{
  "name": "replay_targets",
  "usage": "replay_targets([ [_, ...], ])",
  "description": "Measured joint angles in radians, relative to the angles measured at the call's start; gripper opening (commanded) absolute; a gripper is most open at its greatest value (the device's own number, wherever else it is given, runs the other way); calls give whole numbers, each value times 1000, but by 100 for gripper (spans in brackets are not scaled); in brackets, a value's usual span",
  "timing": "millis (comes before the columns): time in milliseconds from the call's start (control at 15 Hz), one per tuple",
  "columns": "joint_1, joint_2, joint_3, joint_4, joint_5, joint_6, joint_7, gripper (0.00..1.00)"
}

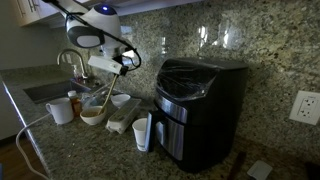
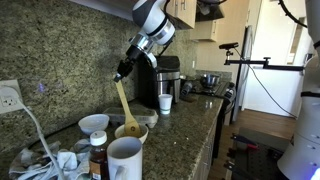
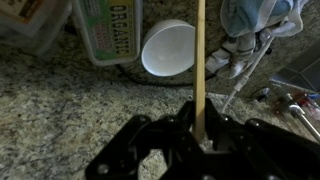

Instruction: Use the wooden spoon to stir the contents in the white bowl

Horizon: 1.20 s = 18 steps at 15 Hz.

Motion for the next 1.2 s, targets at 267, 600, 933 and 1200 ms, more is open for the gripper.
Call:
replay_targets([
  [267, -4, 8, 49, -1, 82, 42, -73, 5],
  [600, -6, 23, 70, -1, 212, 26, -162, 5],
  [933, -3, 25, 54, -1, 173, 0, -147, 6],
  [1200, 3, 23, 37, 2, 0, -4, -29, 5],
])
